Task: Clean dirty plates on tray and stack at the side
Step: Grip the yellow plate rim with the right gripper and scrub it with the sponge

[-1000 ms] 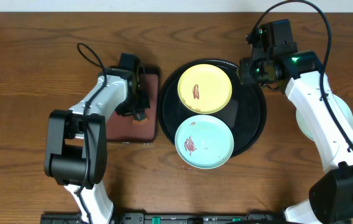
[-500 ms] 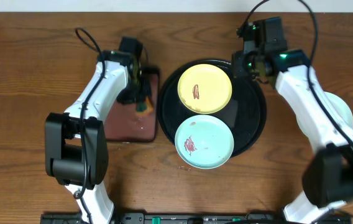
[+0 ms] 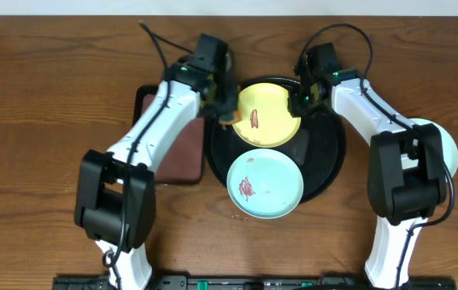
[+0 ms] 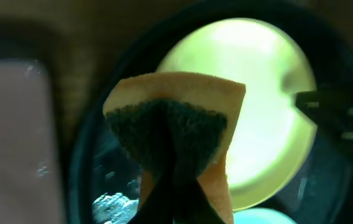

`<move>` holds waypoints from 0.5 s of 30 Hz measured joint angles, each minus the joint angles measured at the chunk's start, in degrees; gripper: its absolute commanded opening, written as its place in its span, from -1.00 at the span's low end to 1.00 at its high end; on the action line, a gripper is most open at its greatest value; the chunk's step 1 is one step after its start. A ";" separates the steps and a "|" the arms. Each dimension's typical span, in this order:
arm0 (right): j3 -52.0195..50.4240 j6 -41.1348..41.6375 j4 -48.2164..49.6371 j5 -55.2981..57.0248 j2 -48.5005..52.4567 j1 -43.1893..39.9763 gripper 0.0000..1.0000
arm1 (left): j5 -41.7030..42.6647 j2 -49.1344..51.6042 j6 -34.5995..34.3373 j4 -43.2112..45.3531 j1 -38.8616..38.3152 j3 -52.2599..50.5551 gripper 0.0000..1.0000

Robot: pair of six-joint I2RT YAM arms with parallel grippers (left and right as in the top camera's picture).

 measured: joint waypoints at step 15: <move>0.96 6.45 -6.91 1.31 1.33 -0.17 -0.97 | 2.97 8.68 -9.42 12.46 -6.86 0.00 -0.85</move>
